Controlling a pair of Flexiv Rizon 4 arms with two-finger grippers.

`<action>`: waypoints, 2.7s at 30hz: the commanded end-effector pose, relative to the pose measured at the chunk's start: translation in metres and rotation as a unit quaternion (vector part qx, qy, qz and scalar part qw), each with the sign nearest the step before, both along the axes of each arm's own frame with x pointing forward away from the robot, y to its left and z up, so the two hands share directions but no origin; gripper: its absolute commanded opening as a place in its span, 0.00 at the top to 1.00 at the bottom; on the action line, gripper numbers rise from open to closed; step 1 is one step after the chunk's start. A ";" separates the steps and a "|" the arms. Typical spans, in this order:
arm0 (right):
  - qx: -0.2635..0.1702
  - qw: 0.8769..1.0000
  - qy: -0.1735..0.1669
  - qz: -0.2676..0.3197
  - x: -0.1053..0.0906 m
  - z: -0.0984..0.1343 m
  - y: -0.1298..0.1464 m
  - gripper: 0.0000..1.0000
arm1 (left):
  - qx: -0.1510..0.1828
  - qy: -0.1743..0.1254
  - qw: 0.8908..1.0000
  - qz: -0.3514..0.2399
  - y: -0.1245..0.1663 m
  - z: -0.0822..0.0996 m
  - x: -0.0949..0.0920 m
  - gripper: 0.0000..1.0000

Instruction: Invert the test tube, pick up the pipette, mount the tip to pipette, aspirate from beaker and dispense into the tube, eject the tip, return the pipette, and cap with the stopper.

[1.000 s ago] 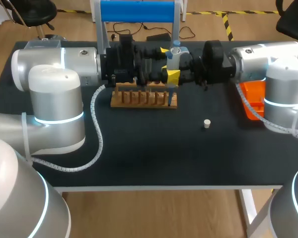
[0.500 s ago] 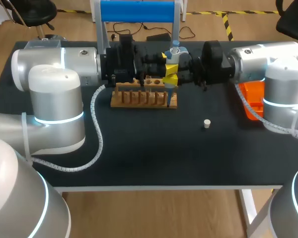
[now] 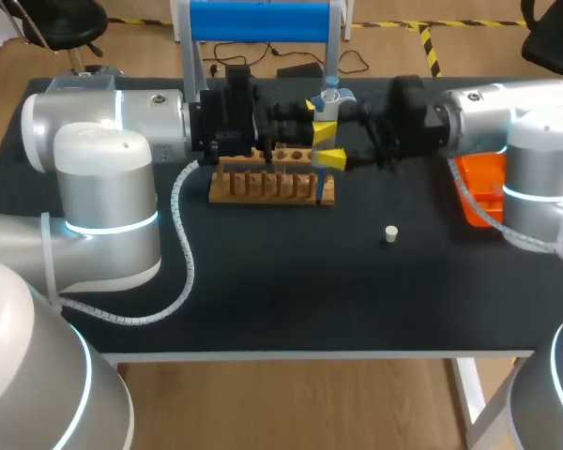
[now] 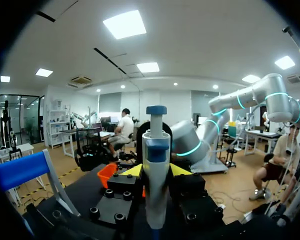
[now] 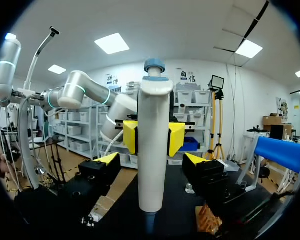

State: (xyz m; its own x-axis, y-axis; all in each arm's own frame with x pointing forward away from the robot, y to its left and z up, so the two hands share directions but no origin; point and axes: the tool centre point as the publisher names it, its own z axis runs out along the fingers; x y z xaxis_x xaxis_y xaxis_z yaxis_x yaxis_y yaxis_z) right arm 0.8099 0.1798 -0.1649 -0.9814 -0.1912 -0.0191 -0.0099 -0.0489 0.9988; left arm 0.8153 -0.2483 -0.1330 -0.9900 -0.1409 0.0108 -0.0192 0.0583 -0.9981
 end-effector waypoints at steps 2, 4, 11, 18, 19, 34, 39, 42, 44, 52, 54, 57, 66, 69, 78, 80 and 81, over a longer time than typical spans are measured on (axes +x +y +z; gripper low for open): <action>0.018 0.999 0.013 0.026 0.008 0.003 -0.041 0.00 | -0.002 -0.001 1.000 0.003 -0.001 -0.001 -0.001 1.00; 0.026 0.999 0.006 0.029 0.014 0.006 -0.059 0.00 | -0.002 -0.001 1.000 0.003 -0.001 -0.001 -0.001 1.00; -0.021 0.999 -0.013 -0.038 0.055 -0.004 -0.105 0.00 | -0.002 -0.001 1.000 0.003 -0.001 -0.001 -0.001 1.00; -0.085 0.990 -0.019 -0.113 0.105 -0.009 -0.120 0.00 | -0.002 -0.001 1.000 0.003 -0.001 -0.001 -0.001 1.00; -0.091 0.988 -0.019 -0.120 0.112 -0.009 -0.120 0.00 | -0.002 -0.001 1.000 0.003 -0.001 -0.001 -0.001 1.00; -0.145 0.973 -0.023 -0.179 0.197 0.014 -0.074 0.00 | -0.002 -0.001 1.000 0.003 -0.001 -0.001 -0.001 1.00; -0.158 0.970 -0.026 -0.184 0.215 0.012 -0.054 0.00 | -0.002 -0.001 1.000 0.003 -0.001 -0.001 -0.001 1.00; -0.171 0.966 -0.026 -0.191 0.227 0.008 -0.044 0.00 | -0.002 -0.001 1.000 0.003 -0.001 -0.001 -0.001 1.00; -0.177 0.965 -0.027 -0.194 0.235 0.005 -0.040 0.00 | -0.002 -0.001 1.000 0.003 -0.001 -0.001 -0.001 1.00; -0.183 0.961 -0.019 -0.206 0.248 -0.001 -0.035 0.00 | -0.002 -0.001 1.000 0.003 -0.001 -0.001 -0.001 1.00; -0.183 0.961 -0.017 -0.207 0.248 -0.001 -0.034 0.00 | -0.002 -0.001 1.000 0.003 -0.001 -0.001 -0.001 1.00; -0.182 0.961 -0.016 -0.208 0.247 0.000 -0.034 0.00 | -0.002 -0.001 1.000 0.003 -0.001 -0.001 -0.001 1.00; -0.182 0.961 -0.016 -0.208 0.247 0.000 -0.034 0.00 | -0.002 -0.001 1.000 0.003 -0.001 -0.001 -0.001 1.00; -0.182 0.961 -0.016 -0.208 0.247 0.000 -0.034 0.00 | -0.002 -0.001 1.000 0.003 -0.001 -0.001 -0.001 1.00; -0.182 0.961 -0.016 -0.208 0.247 0.000 -0.034 0.00 | -0.002 -0.001 1.000 0.003 -0.001 -0.001 -0.001 1.00; -0.182 0.961 -0.016 -0.208 0.247 0.000 -0.034 0.00 | -0.002 -0.001 1.000 0.003 -0.001 -0.001 -0.001 1.00; -0.182 0.961 -0.016 -0.208 0.247 0.000 -0.034 0.00 | -0.002 -0.001 1.000 0.003 -0.001 -0.001 -0.001 1.00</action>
